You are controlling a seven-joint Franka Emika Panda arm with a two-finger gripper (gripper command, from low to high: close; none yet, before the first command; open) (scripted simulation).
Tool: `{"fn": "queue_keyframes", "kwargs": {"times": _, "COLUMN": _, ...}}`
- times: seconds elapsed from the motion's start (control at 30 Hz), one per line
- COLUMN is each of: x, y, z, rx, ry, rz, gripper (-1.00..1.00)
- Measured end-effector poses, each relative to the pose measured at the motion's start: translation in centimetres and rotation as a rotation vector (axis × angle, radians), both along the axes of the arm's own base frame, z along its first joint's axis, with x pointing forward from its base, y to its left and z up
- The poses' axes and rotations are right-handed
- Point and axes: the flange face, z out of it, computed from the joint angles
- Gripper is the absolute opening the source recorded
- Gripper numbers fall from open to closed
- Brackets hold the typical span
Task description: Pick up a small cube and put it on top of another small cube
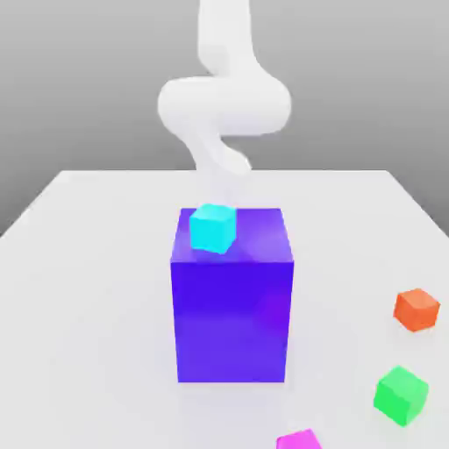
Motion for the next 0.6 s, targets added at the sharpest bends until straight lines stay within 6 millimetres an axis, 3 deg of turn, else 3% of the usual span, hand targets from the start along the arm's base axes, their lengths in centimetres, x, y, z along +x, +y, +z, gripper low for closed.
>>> {"fn": "queue_keyframes", "kwargs": {"times": 0.3, "x": 9.9, "y": 2.5, "z": -12.7, "rx": -0.042, "ry": 0.226, "rz": 0.074, "gripper": 0.0}}
{"fn": "queue_keyframes", "kwargs": {"times": 0.6, "x": 15.2, "y": 5.5, "z": -27.8, "rx": -0.077, "ry": 0.447, "rz": 0.159, "gripper": 0.0}}
